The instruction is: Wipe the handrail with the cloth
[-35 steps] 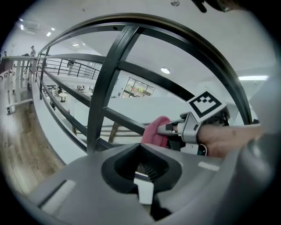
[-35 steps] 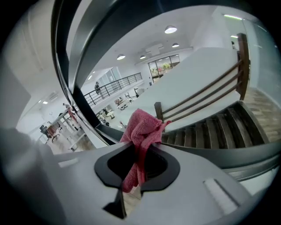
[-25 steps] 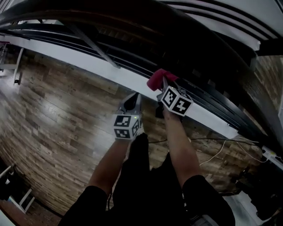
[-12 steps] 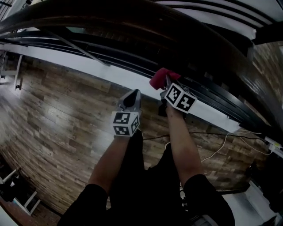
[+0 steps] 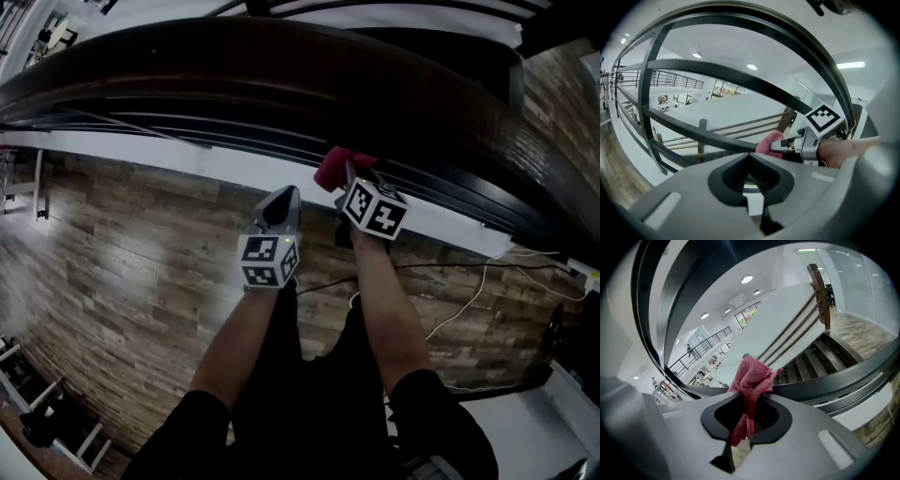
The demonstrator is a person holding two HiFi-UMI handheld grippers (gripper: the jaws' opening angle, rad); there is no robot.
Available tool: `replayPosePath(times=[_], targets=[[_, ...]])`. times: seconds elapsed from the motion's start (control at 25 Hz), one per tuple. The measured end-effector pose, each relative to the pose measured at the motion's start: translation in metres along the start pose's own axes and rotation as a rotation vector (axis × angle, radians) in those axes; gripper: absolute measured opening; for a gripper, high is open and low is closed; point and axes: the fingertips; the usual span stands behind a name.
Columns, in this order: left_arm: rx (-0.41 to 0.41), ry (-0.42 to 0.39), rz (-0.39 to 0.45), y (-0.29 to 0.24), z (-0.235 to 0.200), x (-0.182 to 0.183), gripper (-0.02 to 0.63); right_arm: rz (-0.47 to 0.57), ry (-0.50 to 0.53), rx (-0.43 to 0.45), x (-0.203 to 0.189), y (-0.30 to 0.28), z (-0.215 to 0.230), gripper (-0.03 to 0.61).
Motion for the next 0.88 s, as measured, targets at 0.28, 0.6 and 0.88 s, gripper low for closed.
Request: replayPosePath(times=[0.28, 0.6, 0.88], targets=[[-0.032, 0.002, 0.004, -0.009, 0.029, -0.002, 0.0, 0.025, 0.021, -0.018, 0.011, 0.02, 0.026, 0.041], [-0.06, 0.003, 0.013, -0.015, 0.062, 0.005, 0.0, 0.032, 0.049, -0.039, 0.024, 0.042, 0.051, 0.041], [-0.109, 0.019, 0.02, -0.022, 0.094, 0.007, 0.0, 0.042, 0.026, -0.049, 0.034, 0.058, 0.075, 0.041]])
Point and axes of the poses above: the fingertips, and each gripper's own axes: y backward along the fingers, z to its right, x out of its top, and after that the axes turned 14 degrees about -y, right-handed
